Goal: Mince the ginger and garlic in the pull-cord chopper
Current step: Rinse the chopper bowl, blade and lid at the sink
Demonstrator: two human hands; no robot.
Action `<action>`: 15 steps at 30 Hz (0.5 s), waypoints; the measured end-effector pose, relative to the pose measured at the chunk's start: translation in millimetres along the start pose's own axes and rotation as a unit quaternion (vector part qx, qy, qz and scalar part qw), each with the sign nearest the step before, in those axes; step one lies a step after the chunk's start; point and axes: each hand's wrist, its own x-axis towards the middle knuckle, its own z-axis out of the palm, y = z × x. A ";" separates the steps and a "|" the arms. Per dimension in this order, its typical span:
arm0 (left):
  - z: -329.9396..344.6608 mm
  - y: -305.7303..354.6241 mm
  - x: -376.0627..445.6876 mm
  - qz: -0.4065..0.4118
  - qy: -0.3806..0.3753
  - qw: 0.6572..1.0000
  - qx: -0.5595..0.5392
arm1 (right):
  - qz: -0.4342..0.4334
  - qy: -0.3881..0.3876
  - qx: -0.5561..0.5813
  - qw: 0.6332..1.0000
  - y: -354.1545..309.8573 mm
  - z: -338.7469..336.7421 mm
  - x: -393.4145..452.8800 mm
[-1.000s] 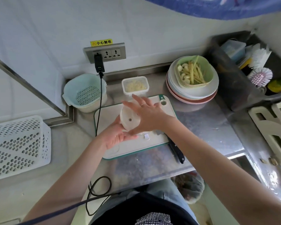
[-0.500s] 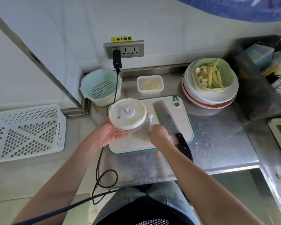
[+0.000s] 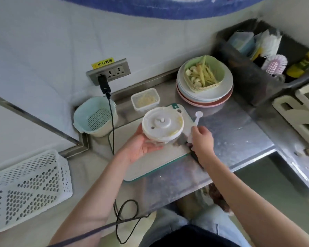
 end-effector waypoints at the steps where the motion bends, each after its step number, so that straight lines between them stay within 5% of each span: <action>1: 14.3 -0.5 6.7 -0.006 -0.009 1.000 0.018 | 0.016 0.026 0.080 0.996 -3.3 -19.4 -1.8; 3: 45.5 -3.5 21.3 -0.030 -0.039 0.997 0.054 | 0.016 0.064 0.167 0.984 -9.2 -58.5 -6.7; 15: 328.2 -77.7 53.8 -0.140 -0.305 0.926 0.174 | -0.012 0.225 0.270 0.936 52.6 -313.9 -41.1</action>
